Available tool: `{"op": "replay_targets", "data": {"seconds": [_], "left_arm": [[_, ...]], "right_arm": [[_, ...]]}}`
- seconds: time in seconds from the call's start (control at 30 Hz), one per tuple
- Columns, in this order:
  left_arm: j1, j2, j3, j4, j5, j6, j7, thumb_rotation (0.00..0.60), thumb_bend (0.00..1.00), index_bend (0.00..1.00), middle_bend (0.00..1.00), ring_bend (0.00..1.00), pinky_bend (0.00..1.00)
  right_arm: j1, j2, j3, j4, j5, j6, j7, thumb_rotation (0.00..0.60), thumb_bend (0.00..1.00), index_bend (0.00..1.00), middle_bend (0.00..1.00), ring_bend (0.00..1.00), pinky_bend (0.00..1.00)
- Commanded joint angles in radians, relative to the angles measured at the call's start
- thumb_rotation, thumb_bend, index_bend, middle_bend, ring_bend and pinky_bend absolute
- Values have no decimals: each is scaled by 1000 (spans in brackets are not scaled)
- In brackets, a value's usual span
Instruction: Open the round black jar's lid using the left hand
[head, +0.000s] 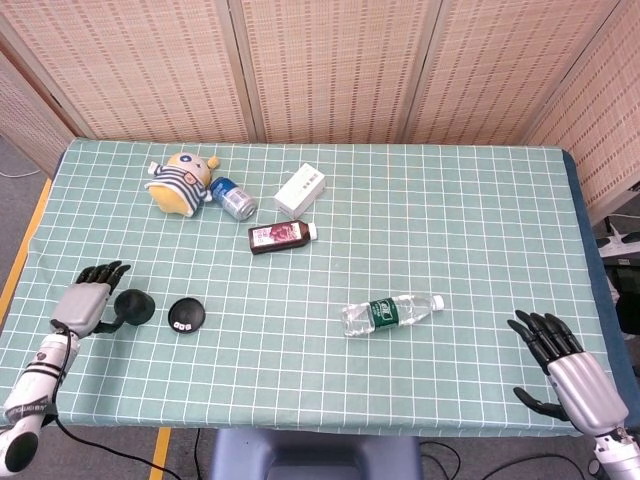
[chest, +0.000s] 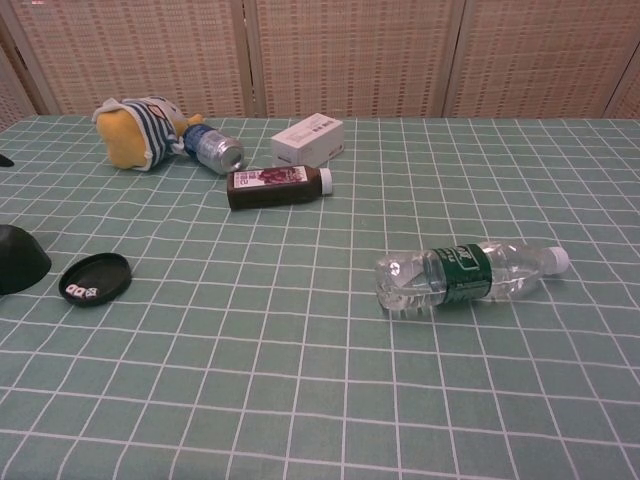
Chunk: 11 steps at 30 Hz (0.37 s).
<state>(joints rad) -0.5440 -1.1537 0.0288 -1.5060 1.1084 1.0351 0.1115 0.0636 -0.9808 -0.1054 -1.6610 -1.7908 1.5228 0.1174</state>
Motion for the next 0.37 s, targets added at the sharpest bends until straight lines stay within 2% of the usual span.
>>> {"op": "replay_targets", "data": {"seconds": [0.03,0.07,0.13,0.2,0.37], "left_arm": [[266,-69,60,5,416,527,-176,600,394,0,0,0,48],[314,-114,76,60,475,620,-183,600,395,0,0,0,39],[372,-177,86,147,510,708,-200,600,397,0,0,0,30],[383,-168,110,165,516,674,-172,600,411,0,0,0,15],[398,-144,101,154,515,665,-254,600,419,0,0,0,5]], "right_arm": [[2,-16,8,7,1,0,-28,600,145,0,0,0,0],[-1,-27,14,15,2,7,-40,600,144,0,0,0,0],[-6,-45,20,20,6,18,-51,600,144,0,0,0,0],[-7,-58,19,26,-3,22,-56,600,145,0,0,0,0],[-8,-62,0,25,-31,11,-87,600,145,0,0,0,0]]}}
